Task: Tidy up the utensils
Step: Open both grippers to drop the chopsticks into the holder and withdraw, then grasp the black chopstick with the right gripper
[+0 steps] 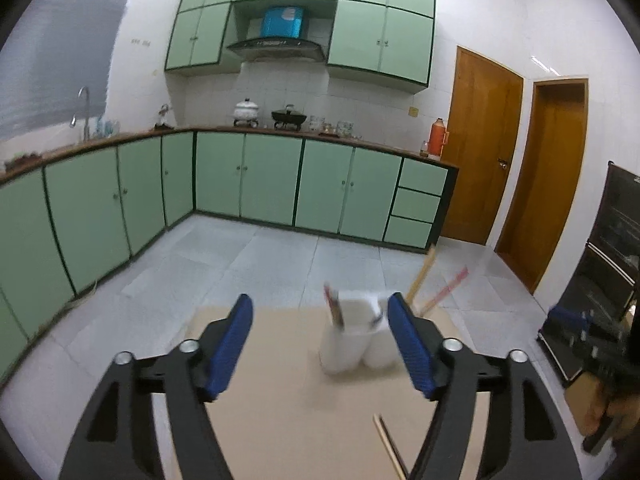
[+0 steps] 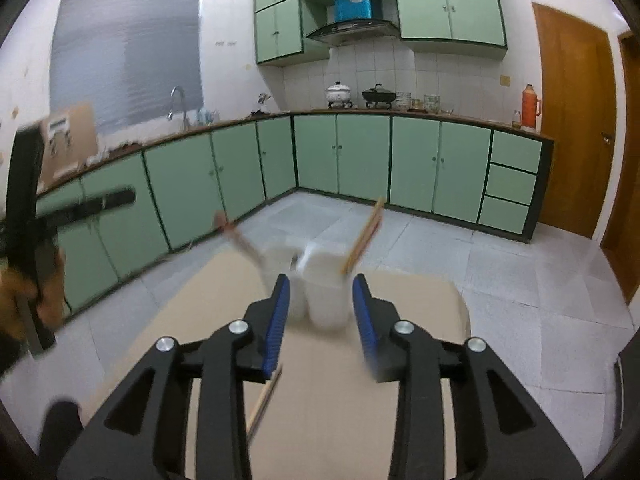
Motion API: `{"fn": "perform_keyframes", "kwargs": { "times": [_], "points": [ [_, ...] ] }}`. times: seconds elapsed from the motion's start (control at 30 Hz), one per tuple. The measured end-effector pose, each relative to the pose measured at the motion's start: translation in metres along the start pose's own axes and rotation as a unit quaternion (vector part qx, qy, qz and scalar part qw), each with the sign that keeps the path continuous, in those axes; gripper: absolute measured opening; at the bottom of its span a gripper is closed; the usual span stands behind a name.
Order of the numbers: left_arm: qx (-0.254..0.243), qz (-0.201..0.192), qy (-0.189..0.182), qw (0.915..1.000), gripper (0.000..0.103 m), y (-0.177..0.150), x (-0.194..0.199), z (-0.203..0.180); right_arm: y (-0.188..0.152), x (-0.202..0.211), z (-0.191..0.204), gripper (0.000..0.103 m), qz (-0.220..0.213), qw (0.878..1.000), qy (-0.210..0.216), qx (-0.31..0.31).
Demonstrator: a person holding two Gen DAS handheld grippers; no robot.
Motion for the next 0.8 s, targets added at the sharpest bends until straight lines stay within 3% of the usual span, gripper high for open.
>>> {"fn": "perform_keyframes", "kwargs": {
  "times": [0.23, 0.37, 0.53, 0.67, 0.8],
  "points": [
    [-0.019, 0.008, 0.039, 0.9990, 0.078, -0.101, 0.038, -0.001, -0.157, 0.015, 0.053, 0.033, 0.072, 0.997, 0.016, 0.002],
    [-0.023, 0.017, 0.051, 0.9983, 0.078, -0.144, 0.050, -0.005, -0.211, 0.008, 0.089, 0.033, 0.112, 0.993, 0.033, 0.022],
    [-0.007, 0.036, 0.052, 0.9980, 0.078, -0.179, 0.055, -0.009, -0.233, -0.004, 0.117, 0.032, 0.129, 0.989, 0.044, 0.051],
    [0.000, 0.045, 0.045, 0.9980, 0.078, -0.188, 0.054, -0.015, -0.235, -0.016, 0.120, 0.031, 0.133, 0.989, 0.045, 0.050],
    [-0.011, 0.043, 0.042, 0.9981, 0.078, -0.190, 0.056, -0.019, -0.233, -0.017, 0.108, 0.015, 0.132, 0.990, 0.041, 0.037]
  ]
}}
Point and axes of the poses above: each gripper's, at about its wrist camera, not at the fingertips, and x roughly against the way its jaws point, z to its left, y to its top, the point moved 3 cm from there along -x, roughly the way its jaws point, and after that the axes turned 1 degree about y, right-handed, at the moved point
